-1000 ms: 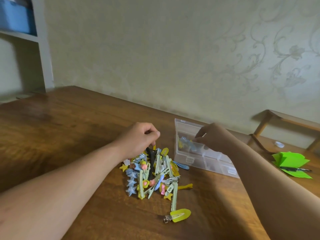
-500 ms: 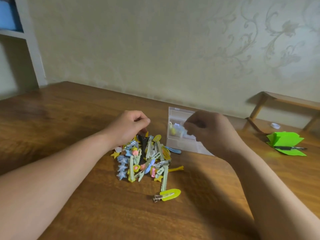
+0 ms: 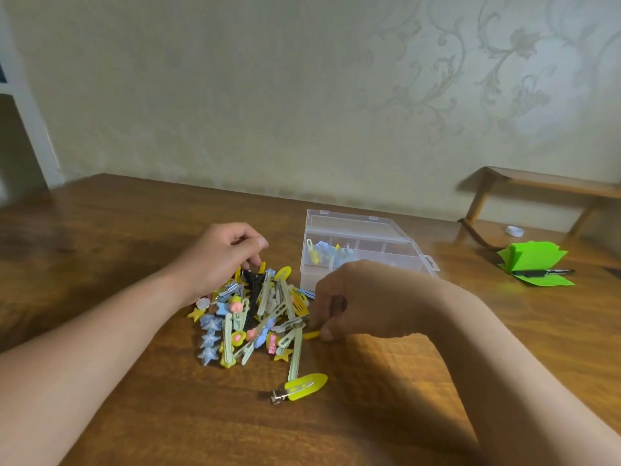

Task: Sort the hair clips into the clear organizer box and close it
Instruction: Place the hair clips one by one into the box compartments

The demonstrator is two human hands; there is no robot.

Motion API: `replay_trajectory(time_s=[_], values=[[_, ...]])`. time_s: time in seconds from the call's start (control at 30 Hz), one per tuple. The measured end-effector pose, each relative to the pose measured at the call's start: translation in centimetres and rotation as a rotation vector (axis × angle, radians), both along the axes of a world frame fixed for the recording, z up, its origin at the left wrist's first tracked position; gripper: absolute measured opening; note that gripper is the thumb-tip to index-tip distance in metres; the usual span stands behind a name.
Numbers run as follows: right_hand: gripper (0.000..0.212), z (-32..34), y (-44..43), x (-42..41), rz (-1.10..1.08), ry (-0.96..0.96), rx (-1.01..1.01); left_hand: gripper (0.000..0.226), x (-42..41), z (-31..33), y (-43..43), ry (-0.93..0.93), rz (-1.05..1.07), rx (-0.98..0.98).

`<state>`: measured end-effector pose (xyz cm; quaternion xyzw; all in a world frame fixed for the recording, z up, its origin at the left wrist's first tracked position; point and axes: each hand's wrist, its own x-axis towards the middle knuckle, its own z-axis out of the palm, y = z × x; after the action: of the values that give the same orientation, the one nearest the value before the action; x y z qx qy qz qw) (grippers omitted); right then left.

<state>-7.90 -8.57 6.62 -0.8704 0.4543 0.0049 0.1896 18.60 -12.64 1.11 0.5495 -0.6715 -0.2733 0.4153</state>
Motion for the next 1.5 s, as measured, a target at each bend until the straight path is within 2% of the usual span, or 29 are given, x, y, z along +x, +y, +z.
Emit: replay_trajectory(time_s=[0.23,0.4,0.5,0.6,0.67,0.73,0.93,1.1,1.2,1.33,1.5], values=[[0.018,0.4,0.2,-0.1,0.004,0.167,-0.107,0.018,0.0,0.0,0.0,-0.007,-0.002,0.007],[0.015,0.8,0.4,-0.4,-0.041,0.162,-0.061,0.017,0.0,-0.2,-0.1,0.013,-0.009,0.014],[0.009,2.1,0.4,-1.2,-0.12,-0.073,0.001,0.017,0.0,-0.2,-0.2,0.017,-0.013,0.016],[0.011,3.3,-1.2,-2.0,-0.279,-0.364,-0.119,0.017,-0.1,-0.1,-0.2,0.025,-0.003,0.016],[0.01,3.6,-3.6,-2.0,-0.428,-0.427,-0.212,0.018,-0.2,0.0,-0.2,0.02,0.002,0.023],[0.008,3.5,-6.2,-1.5,-0.499,-0.383,-0.246,0.018,-0.3,0.1,-0.2,0.022,-0.001,0.024],[0.018,1.8,-11.5,0.5,-0.541,-0.013,-0.233,0.019,-0.1,0.0,-0.3,0.025,0.0,0.042],[0.028,0.5,-12.2,0.7,-0.594,0.068,-0.232,0.02,-0.1,-0.1,-0.3,0.007,-0.014,0.056],[0.03,-0.2,-11.7,0.5,-0.634,0.024,-0.262,0.02,-0.2,-0.1,-0.3,0.01,-0.014,0.047],[0.022,-0.6,-10.2,0.2,-0.659,-0.076,-0.326,0.02,0.0,-0.4,-0.4,0.006,-0.005,0.031],[0.015,-0.1,-6.4,0.0,-0.628,-0.314,-0.473,0.021,0.3,-0.3,0.3,0.074,0.005,0.004]])
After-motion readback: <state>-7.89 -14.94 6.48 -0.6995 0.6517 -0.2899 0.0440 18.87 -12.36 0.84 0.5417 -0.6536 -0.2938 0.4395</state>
